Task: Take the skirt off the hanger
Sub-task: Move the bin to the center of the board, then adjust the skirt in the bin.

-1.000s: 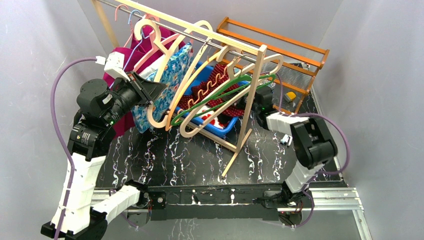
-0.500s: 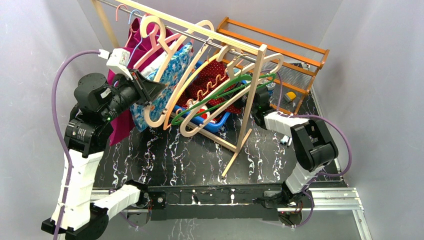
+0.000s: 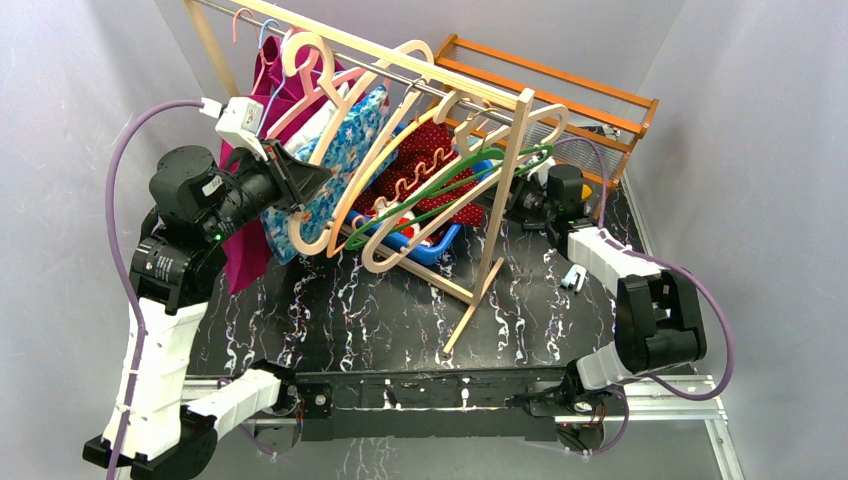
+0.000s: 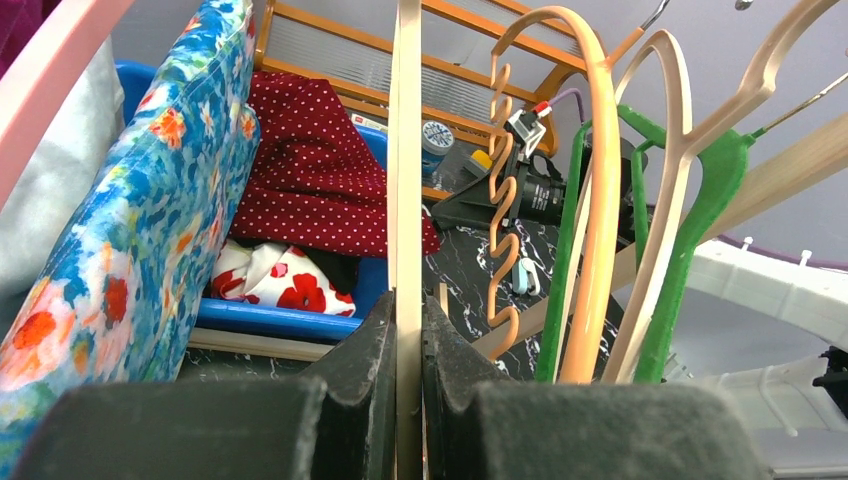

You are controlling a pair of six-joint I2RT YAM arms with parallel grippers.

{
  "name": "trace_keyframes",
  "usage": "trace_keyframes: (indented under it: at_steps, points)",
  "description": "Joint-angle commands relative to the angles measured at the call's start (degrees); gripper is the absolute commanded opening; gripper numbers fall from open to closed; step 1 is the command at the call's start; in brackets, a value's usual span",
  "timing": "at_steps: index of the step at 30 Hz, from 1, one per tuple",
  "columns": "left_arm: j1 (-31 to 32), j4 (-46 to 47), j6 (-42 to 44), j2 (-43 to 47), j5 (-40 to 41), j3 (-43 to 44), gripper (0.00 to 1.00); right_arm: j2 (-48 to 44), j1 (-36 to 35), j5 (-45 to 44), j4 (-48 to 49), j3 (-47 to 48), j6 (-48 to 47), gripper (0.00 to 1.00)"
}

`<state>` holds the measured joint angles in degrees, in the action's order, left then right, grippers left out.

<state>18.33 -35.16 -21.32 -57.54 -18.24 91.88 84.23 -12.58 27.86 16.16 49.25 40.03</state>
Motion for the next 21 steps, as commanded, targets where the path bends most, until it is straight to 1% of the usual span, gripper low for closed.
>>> trace_keyframes:
  at_steps: [1, 3, 5, 7, 9, 10, 11, 12, 13, 15, 18, 19, 20, 21]
  points:
    - [-0.2, 1.9, -0.1, 0.6, -2.3, -0.2, 0.00, -0.1, 1.5, 0.7, -1.8, -0.9, -1.4, 0.84]
    - [-0.2, 1.8, 0.0, 0.6, -2.6, 0.1, 0.00, 2.3, 1.8, 3.2, 0.5, -0.5, -1.4, 0.83]
    - [-0.2, 1.7, -0.1, 0.7, -2.6, 0.5, 0.00, 4.5, 1.1, 5.5, 5.1, -0.8, -1.4, 0.83]
    - [-0.2, 1.4, 0.0, 0.8, -2.5, 1.0, 0.00, 5.6, -0.1, 6.3, 9.6, -1.5, -1.4, 0.78]
    - [-0.2, 1.0, 0.0, 0.7, -2.4, 1.2, 0.00, 5.6, -1.0, 6.7, 13.2, -1.8, -1.4, 0.67]
    - [-0.2, 0.9, 0.1, 0.7, -2.3, 1.3, 0.00, 5.2, -1.4, 6.8, 14.7, -2.1, -1.4, 0.59]
    - [-0.2, 0.8, 0.2, 0.7, -2.3, 1.4, 0.00, 4.8, -1.7, 7.0, 16.5, -2.3, -1.4, 0.47]
    - [-0.2, 0.5, 0.3, 0.7, -2.3, 1.6, 0.00, 4.6, -1.8, 7.4, 18.4, -2.5, -1.4, 0.32]
    - [-0.2, 0.3, 0.4, 0.7, -2.2, 1.7, 0.00, 4.2, -1.9, 7.5, 19.8, -2.6, -1.4, 0.22]
    - [-0.2, 0.2, 0.6, 0.8, -1.8, 1.8, 0.00, 3.2, -2.2, 7.3, 20.7, -2.4, -1.4, 0.16]
    - [-0.2, 0.1, 0.5, 0.8, -1.9, 1.8, 0.00, 0.7, -2.5, 5.6, 16.5, -1.2, -1.4, 0.14]
    - [-0.2, 0.1, 0.5, 0.8, -1.9, 1.8, 0.00, 0.2, -2.7, 5.0, 16.5, -1.1, -20.7, 0.13]
    - [-0.2, 0.2, 0.5, 0.8, -1.9, 1.7, 0.00, 0.0, -2.8, 4.4, 17.6, -1.2, 10.6, 0.11]
    - [-0.2, 0.1, 0.5, 0.8, -1.8, 1.7, 0.00, 0.2, -3.2, 3.7, 19.2, -1.2, 14.8, 0.09]
